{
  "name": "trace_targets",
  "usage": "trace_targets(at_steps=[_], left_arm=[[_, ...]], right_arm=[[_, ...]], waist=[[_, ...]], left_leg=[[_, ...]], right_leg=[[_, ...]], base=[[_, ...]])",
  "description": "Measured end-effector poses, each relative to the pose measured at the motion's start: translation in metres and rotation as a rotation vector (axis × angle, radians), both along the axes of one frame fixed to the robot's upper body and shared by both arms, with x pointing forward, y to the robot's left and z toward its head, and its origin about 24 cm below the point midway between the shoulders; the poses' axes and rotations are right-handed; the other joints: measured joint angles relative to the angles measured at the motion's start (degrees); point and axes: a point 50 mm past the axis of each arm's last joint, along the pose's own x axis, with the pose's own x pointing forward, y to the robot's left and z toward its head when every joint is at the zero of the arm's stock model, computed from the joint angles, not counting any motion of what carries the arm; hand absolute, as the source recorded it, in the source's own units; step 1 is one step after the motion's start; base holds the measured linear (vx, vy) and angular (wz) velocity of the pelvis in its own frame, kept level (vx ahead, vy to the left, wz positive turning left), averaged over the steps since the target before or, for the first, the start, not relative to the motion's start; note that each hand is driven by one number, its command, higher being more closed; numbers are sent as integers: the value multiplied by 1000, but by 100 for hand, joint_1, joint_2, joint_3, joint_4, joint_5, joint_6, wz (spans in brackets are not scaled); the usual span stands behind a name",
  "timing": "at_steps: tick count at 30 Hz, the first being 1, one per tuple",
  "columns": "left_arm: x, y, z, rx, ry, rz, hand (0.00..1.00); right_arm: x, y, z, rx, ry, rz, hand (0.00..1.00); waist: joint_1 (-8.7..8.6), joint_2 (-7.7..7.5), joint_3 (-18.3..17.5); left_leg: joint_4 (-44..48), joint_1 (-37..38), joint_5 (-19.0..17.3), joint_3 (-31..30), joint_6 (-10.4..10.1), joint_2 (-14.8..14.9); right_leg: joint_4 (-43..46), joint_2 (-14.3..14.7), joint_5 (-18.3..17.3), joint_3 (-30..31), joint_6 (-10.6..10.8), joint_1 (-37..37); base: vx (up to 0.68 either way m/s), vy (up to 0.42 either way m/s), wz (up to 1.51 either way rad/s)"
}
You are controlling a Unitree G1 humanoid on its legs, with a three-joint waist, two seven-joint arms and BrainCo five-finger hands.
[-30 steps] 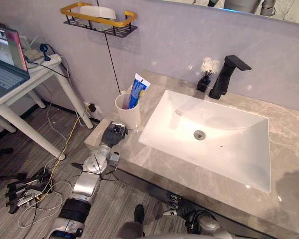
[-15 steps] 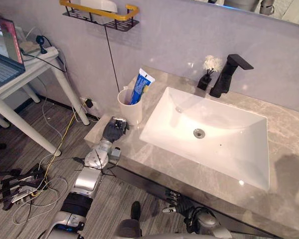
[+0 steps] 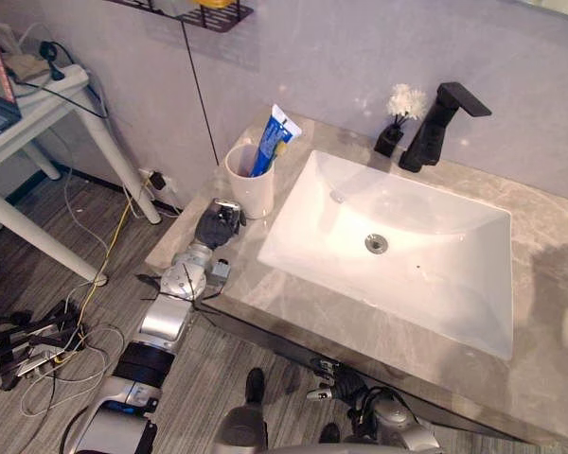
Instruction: Organize washtable
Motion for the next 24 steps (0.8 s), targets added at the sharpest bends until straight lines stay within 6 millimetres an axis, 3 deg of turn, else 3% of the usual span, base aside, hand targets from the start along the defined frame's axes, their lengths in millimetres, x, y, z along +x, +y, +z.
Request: trace_targets(at_steps=[9,24], left_arm=[[15,1,13,10,-16,4,100],[36,25,45,66,-73,81,100]], right_arm=[[-5,1,-1,-1,4,16,0],[-9,2,1,13,-18,8,0]], waist=[[-18,-37,59],[-40,-214,210]], left_leg=[[0,-60,3,131,2,77],[2,-130,17,220,-3,71]], right_leg=[[3,48,85,141,-64,-144],[-95,73,165,245,-78,-218]], base=[[-23,-5,-9],[7,-3,-3]])
